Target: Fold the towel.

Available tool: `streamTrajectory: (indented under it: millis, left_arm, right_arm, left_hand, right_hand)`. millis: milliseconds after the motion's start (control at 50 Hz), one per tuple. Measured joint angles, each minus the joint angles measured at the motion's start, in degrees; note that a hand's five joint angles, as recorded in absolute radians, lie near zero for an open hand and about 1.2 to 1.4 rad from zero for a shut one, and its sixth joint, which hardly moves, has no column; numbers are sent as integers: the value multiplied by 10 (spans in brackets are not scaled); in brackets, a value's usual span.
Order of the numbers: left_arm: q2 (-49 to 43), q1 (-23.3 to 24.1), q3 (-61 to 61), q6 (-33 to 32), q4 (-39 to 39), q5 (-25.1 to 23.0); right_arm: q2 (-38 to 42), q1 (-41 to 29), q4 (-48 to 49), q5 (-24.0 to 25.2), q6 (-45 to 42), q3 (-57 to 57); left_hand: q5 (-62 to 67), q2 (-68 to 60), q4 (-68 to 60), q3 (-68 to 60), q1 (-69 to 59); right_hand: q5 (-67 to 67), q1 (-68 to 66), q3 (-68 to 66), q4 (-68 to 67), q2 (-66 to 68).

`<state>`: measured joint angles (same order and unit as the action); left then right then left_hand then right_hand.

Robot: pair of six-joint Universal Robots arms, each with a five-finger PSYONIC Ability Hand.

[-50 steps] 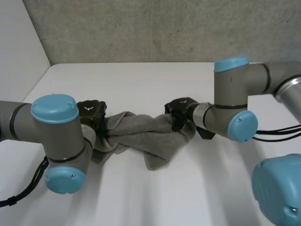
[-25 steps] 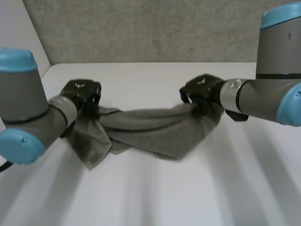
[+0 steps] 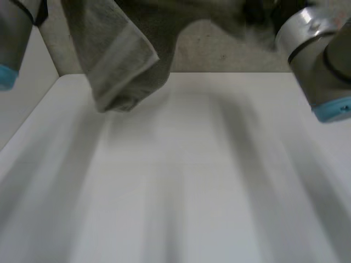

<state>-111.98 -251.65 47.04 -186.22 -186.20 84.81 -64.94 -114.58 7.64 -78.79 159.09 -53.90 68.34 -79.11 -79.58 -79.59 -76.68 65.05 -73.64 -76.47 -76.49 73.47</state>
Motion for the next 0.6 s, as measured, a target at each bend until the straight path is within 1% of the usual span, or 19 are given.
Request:
streamTrajectory:
  millis: [60,100,160,180,200,280,320,340,380,440,460,500,520,540,560,580,600]
  left_arm:
    - [0,-9,52,5,-3,-14]
    - [-2,-16,104,6,-3,-34]
    - [-6,-27,190,4,-4,-78]
    - [-7,-29,207,3,-5,-88]
    - [-10,-32,244,-2,-6,-111]
    - [-18,-37,338,-29,-10,-171]
    - [-21,-39,391,-57,-12,-203]
    - [-22,-39,403,-64,-13,-209]
    - [-22,-40,449,-103,-12,-231]
    - [-19,-39,482,-136,-11,-242]
    - [-16,-38,499,-155,-9,-246]
    - [-9,-38,513,-168,-6,-248]
    - [-1,-37,522,-175,-3,-249]
    - [3,-36,525,-177,-2,-249]
    - [14,-35,533,-180,2,-250]
    - [25,-33,539,-181,5,-250]
    - [31,-32,542,-181,7,-250]
  right_arm:
    - [26,-1,-65,25,-51,0]
    - [47,-1,-121,38,-95,-2]
    - [76,1,-207,51,-162,-16]
    - [80,2,-217,52,-171,-19]
    - [86,5,-238,53,-191,-32]
    - [96,19,-267,52,-230,-73]
    - [97,30,-273,49,-248,-101]
    - [97,33,-273,49,-252,-107]
    - [93,46,-273,47,-267,-132]
    - [85,59,-273,46,-279,-152]
    - [78,66,-275,46,-285,-163]
    - [67,72,-280,47,-292,-175]
    - [59,76,-286,48,-296,-182]
    - [55,78,-289,49,-298,-185]
    - [45,80,-296,51,-301,-192]
    - [37,81,-303,52,-303,-196]
    - [34,82,-305,53,-304,-198]
  left_hand:
    - [0,0,0,0,0]
    - [0,0,0,0,0]
    - [0,0,0,0,0]
    - [0,0,0,0,0]
    - [0,0,0,0,0]
    - [0,0,0,0,0]
    - [0,0,0,0,0]
    - [0,0,0,0,0]
    - [0,0,0,0,0]
    - [0,0,0,0,0]
    - [0,0,0,0,0]
    - [0,0,0,0,0]
    - [0,0,0,0,0]
    - [0,0,0,0,0]
    - [0,0,0,0,0]
    - [0,0,0,0,0]
    - [0,0,0,0,0]
  right_hand:
    - [0,0,0,0,0]
    - [0,0,0,0,0]
    - [0,0,0,0,0]
    - [0,0,-1,0,0]
    - [0,0,-1,0,0]
    - [0,0,-1,0,0]
    - [0,0,-1,0,4]
    - [0,0,-1,0,6]
    - [0,0,-1,0,6]
    - [-2,1,2,3,5]
    - [-18,9,28,29,-5]
    - [-94,76,106,109,-79]
    - [-176,166,188,188,-170]
    - [-209,190,220,220,-193]
    - [-280,271,297,290,-270]
    - [-336,324,346,346,-319]
    - [-364,344,374,374,-346]
